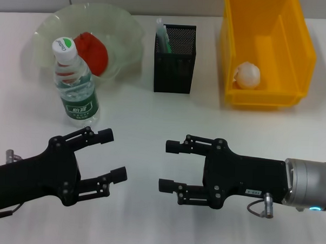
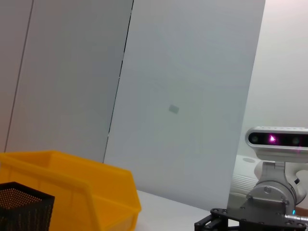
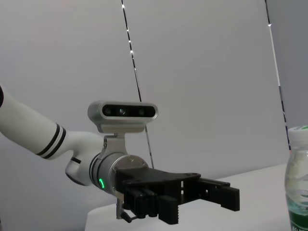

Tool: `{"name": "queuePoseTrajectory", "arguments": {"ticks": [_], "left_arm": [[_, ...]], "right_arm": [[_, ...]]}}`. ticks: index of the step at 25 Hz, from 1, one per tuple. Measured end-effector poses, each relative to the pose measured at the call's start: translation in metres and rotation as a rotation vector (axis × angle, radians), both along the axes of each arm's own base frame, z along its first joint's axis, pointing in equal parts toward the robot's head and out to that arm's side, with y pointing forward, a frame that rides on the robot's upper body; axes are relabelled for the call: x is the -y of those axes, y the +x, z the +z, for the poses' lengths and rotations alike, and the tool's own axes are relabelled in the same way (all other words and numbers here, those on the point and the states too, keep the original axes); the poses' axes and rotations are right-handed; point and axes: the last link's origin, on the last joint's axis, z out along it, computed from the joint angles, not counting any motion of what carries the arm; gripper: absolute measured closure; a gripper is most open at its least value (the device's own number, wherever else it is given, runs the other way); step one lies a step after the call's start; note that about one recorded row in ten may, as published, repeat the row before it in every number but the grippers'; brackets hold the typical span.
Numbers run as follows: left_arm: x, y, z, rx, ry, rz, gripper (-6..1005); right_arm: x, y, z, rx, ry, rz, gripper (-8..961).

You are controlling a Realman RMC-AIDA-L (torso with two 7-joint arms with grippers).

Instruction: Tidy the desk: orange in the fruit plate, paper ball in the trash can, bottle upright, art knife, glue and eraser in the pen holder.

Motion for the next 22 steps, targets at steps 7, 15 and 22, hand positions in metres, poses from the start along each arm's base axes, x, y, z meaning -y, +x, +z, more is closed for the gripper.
{"name": "queuePoseTrajectory", "arguments": {"ticks": [7, 15, 22], "left_arm": [[0.0032, -0.0012, -0.0042, 0.006, -0.001, -0.003, 180], [0.0037, -0.0012, -0.0046, 0.003, 0.001, -0.009, 180], [0.0020, 0.0006, -0.0052, 0.002, 0.006, -0.021, 180]], "right_arm": [[-0.0021, -0.0026, -0.0009, -0.004, 0.004, 0.001, 215], [-0.0028, -0.0020, -0.0008, -0.014, 0.004, -0.019, 215], [-0.0015, -0.0004, -0.0019, -0.013, -0.004, -0.029, 215]]}}
